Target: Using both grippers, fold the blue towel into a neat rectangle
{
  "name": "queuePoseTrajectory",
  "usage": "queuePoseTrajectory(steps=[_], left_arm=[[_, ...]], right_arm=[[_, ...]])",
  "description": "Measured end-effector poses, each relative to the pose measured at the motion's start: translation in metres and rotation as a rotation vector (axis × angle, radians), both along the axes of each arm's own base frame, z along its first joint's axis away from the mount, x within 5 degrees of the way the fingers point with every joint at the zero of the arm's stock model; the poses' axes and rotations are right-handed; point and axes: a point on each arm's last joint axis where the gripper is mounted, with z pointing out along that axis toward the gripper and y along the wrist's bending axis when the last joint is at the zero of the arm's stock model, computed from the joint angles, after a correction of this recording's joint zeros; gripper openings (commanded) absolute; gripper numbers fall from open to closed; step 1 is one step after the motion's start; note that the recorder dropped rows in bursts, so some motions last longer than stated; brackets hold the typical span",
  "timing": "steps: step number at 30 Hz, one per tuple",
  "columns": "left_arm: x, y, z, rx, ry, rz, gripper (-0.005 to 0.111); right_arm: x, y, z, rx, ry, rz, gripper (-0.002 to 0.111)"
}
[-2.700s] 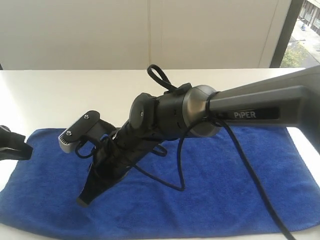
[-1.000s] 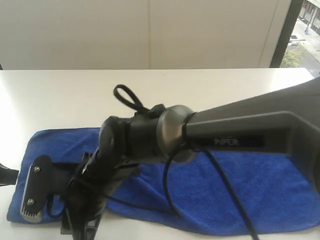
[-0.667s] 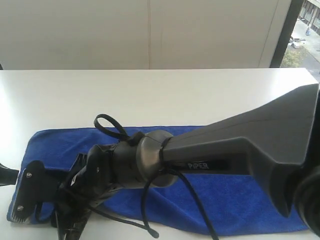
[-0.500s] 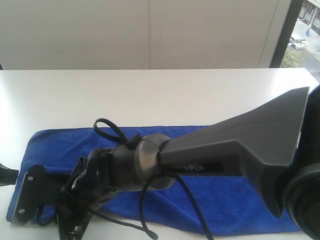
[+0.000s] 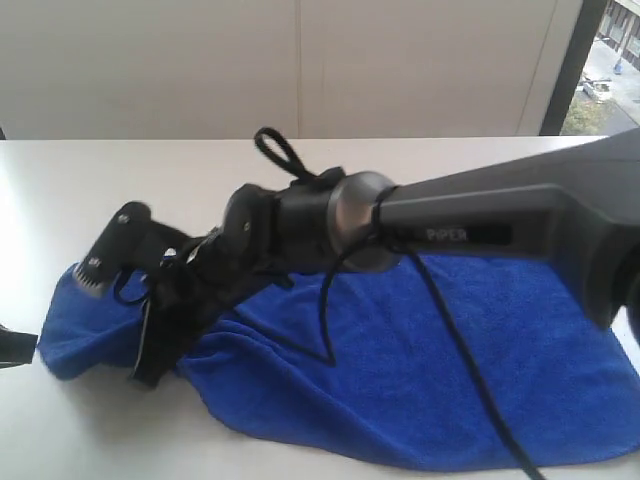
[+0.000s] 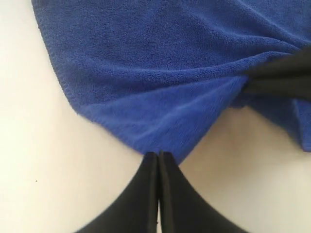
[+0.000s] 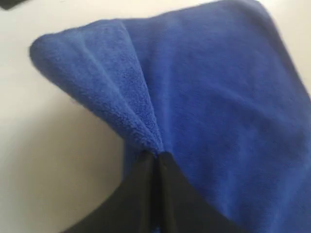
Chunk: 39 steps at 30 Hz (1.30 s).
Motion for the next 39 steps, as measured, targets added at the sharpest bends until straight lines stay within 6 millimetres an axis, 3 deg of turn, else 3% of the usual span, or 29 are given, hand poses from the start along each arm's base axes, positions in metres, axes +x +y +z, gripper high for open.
queuePoseTrajectory(steps=[4,10,18,22,24,27,29,34,39], left_arm=[[0.000,0.000,0.000,-0.002,0.000,0.006,0.000],[0.000,0.000,0.000,-0.006,0.001,0.013,0.000],[0.001,-0.005,0.003,-0.128,0.023,0.088,0.000],[0.003,-0.009,0.006,-0.222,0.015,0.129,0.013],[0.003,-0.012,0.006,-0.279,-0.001,0.133,0.026],[0.002,-0.017,0.005,-0.378,-0.054,0.125,0.049],[0.001,-0.019,0.004,-0.444,-0.092,0.141,0.055],[0.002,-0.021,-0.005,-0.508,-0.132,0.157,0.054],[0.010,-0.022,-0.026,-0.500,-0.041,0.160,0.054]], right_arm=[[0.025,-0.027,-0.004,0.010,0.031,-0.111,0.000],[0.033,-0.036,-0.011,0.003,0.058,-0.144,0.003],[0.032,-0.036,-0.012,0.003,0.076,-0.148,0.049],[0.030,-0.036,-0.012,0.000,0.097,-0.143,0.051],[0.029,-0.036,-0.012,-0.004,0.111,-0.136,0.051],[0.025,-0.037,-0.001,-0.001,0.117,-0.116,0.051],[0.022,-0.039,0.016,0.007,0.085,-0.102,0.050],[0.024,-0.061,0.059,0.007,0.010,-0.154,0.046],[0.037,-0.099,0.066,-0.068,0.043,-0.273,0.044]])
